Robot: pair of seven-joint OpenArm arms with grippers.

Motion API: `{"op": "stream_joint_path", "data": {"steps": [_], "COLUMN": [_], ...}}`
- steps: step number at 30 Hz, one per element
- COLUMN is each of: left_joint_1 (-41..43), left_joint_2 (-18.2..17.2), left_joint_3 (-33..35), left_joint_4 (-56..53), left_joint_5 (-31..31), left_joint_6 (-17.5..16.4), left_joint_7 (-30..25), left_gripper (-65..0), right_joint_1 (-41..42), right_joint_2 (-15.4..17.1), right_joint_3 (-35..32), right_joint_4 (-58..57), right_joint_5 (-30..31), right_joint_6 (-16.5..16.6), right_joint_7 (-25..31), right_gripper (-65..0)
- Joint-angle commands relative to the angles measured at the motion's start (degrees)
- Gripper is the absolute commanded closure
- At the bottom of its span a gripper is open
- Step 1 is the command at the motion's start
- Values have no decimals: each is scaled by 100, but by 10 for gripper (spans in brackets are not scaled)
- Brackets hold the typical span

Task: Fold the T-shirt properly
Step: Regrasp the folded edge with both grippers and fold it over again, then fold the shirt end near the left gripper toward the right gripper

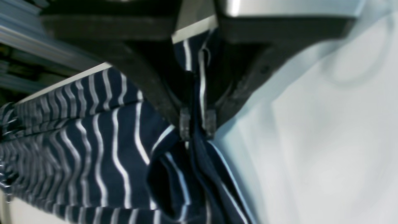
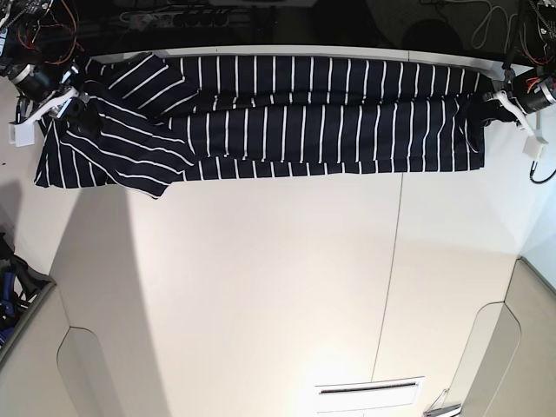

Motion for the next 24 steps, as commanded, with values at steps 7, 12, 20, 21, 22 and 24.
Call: {"op": "stream_joint_path", "data": {"steps": [7, 12, 20, 21, 22, 24], "left_joint_1": [-66, -68, -476, -575, -680, -857], "left_joint_2": [-120, -164, -636, -686, -723, -807], "left_joint_3": [-37, -44, -50, -50, -50, -48], "left_joint_4": [146, 531, 767, 769, 767, 767], "left_joint_5": [-485, -420, 570, 651, 721, 898], "left_joint_6": [-52, -52, -52, -52, -52, -52], "left_joint_7": [-289, -398, -881, -881, -879, -879], "left_gripper": [0, 0, 0, 0, 0, 0], "right_joint_1": [11, 9, 11, 9, 9, 11], "right_joint_2": [66, 66, 66, 66, 66, 66], "right_joint_3": [83, 284, 699, 739, 774, 807], "right_joint_4": [332, 654, 1163, 1200, 1222, 1224], "right_joint_5": [254, 254, 402, 404, 404, 404], "right_joint_6": [22, 22, 22, 22, 22, 22], "right_joint_7": [70, 68, 72, 72, 72, 72], "right_gripper": [0, 0, 0, 0, 0, 0]}}
